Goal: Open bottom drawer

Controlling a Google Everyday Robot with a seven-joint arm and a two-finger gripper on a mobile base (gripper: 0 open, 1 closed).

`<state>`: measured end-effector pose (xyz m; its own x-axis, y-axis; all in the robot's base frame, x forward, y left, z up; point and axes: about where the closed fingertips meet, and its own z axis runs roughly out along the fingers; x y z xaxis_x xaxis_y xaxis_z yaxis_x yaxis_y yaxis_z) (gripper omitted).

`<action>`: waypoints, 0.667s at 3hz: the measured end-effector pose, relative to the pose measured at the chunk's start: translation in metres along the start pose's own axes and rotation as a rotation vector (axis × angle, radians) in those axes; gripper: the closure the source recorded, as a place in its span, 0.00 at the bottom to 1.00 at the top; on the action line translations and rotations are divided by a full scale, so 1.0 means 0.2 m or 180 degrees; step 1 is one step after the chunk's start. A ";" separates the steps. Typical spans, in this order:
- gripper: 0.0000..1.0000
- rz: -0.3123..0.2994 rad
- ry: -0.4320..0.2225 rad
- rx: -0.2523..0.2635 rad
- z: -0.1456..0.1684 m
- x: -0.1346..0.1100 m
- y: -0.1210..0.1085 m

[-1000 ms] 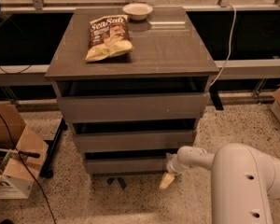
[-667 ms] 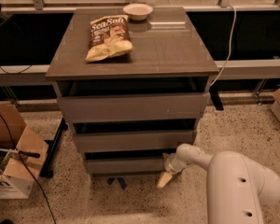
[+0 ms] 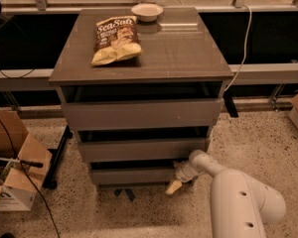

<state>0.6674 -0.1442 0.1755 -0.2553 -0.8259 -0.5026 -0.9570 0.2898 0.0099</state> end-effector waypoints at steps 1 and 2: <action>0.42 0.0083 0.0025 -0.0055 0.00 0.05 0.02; 0.65 0.0083 0.0025 -0.0055 -0.02 0.04 0.02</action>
Offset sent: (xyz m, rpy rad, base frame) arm -0.0921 -0.0352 0.0074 -0.0277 0.1724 -0.1111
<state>0.6616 -0.1524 0.1749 -0.2812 -0.8221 -0.4952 -0.9523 0.3029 0.0379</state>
